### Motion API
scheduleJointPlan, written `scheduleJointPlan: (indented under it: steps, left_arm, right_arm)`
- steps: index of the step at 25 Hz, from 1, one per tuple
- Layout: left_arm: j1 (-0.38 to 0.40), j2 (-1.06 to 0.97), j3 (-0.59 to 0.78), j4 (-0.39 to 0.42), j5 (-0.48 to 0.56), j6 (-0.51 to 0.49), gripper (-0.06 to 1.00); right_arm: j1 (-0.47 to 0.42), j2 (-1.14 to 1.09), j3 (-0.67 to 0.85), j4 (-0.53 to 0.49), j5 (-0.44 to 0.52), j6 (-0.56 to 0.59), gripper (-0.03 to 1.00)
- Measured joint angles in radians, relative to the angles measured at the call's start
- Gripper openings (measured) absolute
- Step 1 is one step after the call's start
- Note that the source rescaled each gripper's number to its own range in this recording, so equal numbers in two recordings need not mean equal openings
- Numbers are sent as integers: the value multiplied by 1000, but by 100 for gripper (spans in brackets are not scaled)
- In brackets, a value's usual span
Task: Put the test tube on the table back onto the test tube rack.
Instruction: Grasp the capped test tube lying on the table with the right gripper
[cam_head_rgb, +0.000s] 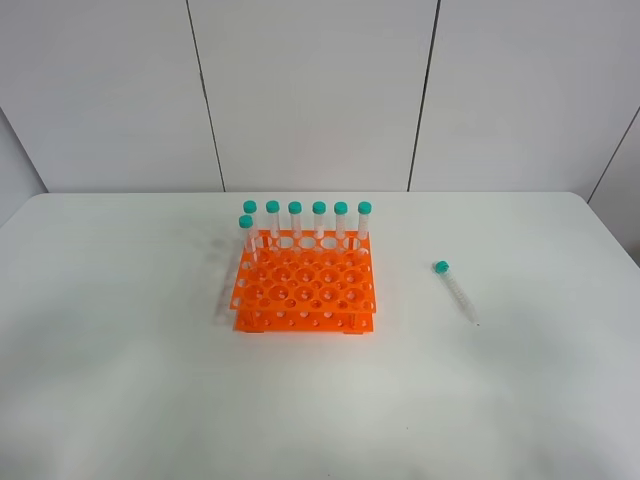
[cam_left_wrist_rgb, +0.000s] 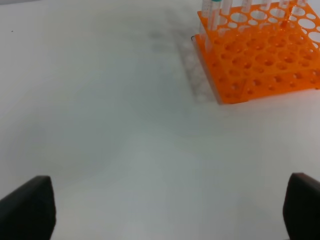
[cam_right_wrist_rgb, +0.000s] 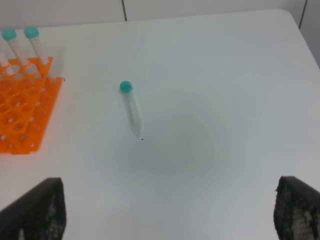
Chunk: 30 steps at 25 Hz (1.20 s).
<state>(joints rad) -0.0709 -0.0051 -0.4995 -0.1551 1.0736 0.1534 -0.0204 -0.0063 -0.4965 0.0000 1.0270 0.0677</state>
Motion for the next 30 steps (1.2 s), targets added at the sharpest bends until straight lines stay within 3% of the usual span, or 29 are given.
scheduleJointPlan:
  steps: [24,30]
  left_arm:
    - [0,0,0,0,0,0,100]
    - [0,0,0,0,0,0,100]
  right_arm:
    - [0,0,0,7,0,0,100]
    - [0,34,-48,61,4,-68,100]
